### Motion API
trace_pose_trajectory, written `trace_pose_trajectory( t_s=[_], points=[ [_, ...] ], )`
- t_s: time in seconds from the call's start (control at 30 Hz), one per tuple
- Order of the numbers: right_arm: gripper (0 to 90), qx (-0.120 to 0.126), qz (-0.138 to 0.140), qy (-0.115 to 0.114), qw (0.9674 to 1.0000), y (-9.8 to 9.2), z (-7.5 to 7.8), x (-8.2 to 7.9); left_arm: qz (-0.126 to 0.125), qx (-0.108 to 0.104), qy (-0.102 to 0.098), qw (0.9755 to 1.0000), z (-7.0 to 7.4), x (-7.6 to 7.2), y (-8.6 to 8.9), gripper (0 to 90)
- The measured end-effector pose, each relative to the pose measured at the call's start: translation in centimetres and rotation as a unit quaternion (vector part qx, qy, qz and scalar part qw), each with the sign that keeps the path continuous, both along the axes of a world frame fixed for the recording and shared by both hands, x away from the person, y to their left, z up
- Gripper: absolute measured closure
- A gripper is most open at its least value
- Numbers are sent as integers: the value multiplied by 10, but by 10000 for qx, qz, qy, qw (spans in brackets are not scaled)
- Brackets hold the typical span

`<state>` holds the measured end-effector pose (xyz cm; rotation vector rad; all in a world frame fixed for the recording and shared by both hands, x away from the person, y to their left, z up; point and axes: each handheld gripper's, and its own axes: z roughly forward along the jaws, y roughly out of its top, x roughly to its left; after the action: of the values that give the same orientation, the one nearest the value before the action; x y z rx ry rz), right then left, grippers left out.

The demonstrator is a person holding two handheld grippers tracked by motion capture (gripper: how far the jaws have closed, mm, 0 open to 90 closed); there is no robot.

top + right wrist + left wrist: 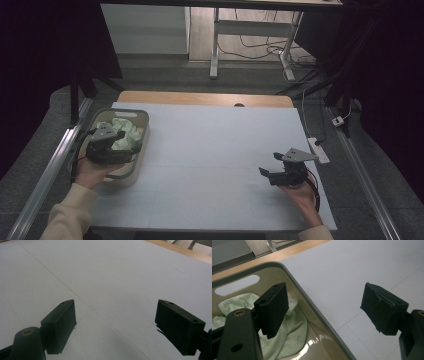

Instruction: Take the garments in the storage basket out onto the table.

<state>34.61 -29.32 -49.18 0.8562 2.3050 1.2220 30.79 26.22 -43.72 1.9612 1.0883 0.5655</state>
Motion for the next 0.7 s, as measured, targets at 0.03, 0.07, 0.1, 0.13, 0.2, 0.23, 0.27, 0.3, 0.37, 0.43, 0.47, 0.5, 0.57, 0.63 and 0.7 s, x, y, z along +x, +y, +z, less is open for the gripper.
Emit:
trace_pose_trajectory(
  t_s=[0.03, 0.07, 0.1, 0.13, 0.2, 0.23, 0.27, 0.3, 0.37, 0.43, 0.47, 0.5, 0.57, 0.63, 0.7],
  points=[
    [165, -5, 1, 9, 10000, 0, 0, 0, -3, -7, 9, 10000, 0, 1, 0, 218],
    [165, -14, 6, 23, 10000, 0, 0, 1, -2, -2, 14, 10000, 0, 2, 1, 218],
    [165, -15, 7, 27, 10000, 0, -1, 1, 12, 25, 23, 10000, -1, 4, 1, 218],
    [165, -24, 19, 33, 10000, 0, -1, 1, 15, 46, 26, 10000, -1, 5, 1, 218],
    [165, -19, 14, 39, 10000, 0, -1, 1, 40, 79, 43, 10000, -1, 7, 2, 218],
    [165, -28, -6, 31, 10000, 0, 0, 1, 41, 62, 45, 10000, -1, 8, 3, 218],
    [165, -7, 10, 31, 10000, 0, 0, 1, 49, 66, 45, 10000, 0, 10, 3, 218],
    [165, 7, -1, 13, 10000, 0, 0, 1, 64, 77, 41, 9999, 1, 11, 4, 218],
    [165, 6, -5, 22, 10000, 0, 0, 1, 72, 82, 49, 9999, 3, 16, 7, 219],
    [165, 1, 2, 42, 10000, -1, -1, 1, 100, 77, 65, 9999, 5, 20, 9, 218],
    [165, 9, 4, 50, 10000, -1, -1, 1, 122, 62, 74, 9999, 5, 22, 10, 218],
    [165, 15, 6, 53, 10000, -1, -1, 1, 158, 42, 105, 9998, 6, 26, 11, 219],
    [165, 29, 3, 63, 10000, -2, -1, 1, 221, 28, 181, 9996, 6, 32, 14, 218],
    [165, 25, 6, 94, 10000, -2, -1, 2, 263, 37, 255, 9993, 6, 37, 17, 219],
    [165, 21, 12, 103, 9999, -2, -1, 2, 308, 40, 311, 9990, 5, 42, 20, 219]
  ],
)
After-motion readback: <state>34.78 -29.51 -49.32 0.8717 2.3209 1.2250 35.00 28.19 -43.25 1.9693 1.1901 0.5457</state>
